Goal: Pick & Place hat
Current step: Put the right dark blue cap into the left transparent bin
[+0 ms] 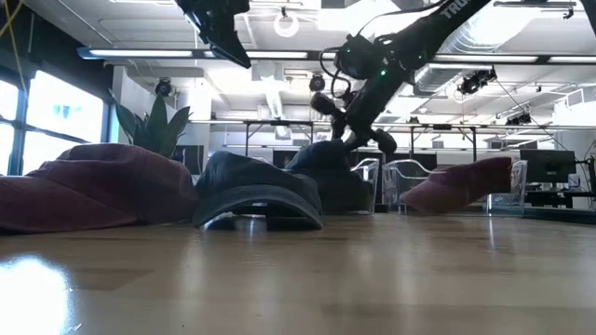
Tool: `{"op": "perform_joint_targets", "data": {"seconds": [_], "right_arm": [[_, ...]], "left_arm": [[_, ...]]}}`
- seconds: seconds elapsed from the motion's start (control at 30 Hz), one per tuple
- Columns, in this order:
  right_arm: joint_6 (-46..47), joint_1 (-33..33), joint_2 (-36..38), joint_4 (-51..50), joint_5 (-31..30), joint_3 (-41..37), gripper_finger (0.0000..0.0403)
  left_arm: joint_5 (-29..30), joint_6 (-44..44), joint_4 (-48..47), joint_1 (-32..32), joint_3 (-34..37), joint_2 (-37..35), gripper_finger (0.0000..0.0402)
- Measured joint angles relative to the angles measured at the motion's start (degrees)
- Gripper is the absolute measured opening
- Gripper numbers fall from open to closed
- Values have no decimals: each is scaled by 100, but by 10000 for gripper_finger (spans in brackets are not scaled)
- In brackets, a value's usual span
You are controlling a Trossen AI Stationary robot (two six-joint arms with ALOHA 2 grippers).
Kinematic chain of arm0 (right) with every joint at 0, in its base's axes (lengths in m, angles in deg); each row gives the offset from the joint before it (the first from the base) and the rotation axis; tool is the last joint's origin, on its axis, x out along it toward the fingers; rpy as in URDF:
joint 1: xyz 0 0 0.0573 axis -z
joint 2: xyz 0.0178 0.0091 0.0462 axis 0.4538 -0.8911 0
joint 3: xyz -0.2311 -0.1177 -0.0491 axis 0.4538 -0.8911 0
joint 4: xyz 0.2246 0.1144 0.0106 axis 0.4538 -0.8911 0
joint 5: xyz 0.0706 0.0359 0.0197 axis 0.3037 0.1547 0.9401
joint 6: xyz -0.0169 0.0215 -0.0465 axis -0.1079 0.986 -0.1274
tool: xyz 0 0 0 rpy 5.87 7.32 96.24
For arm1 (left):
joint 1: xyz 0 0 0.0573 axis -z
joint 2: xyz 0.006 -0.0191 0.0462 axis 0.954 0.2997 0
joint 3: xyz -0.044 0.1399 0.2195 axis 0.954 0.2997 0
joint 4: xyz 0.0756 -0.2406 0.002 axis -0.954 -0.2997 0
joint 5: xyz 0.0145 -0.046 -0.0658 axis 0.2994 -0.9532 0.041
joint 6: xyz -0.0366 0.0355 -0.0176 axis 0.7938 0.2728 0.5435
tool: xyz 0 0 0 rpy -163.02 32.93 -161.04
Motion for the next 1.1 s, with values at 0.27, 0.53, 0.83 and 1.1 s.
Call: {"op": "perform_joint_targets", "data": {"seconds": [0.27,0.53,0.83,1.1], "right_arm": [[-508,729,837,-425,2361,0,157],[-1249,1024,536,911,2182,470,97],[-1870,1283,-1039,636,1657,1776,20],[-2955,1541,-2078,-1691,2628,3335,6]], "left_arm": [[-11,73,3,2,0,-1,99],[-207,377,31,2,0,-1,99],[-319,845,111,2,0,-1,99],[-303,1262,189,2,0,-1,99]]}}
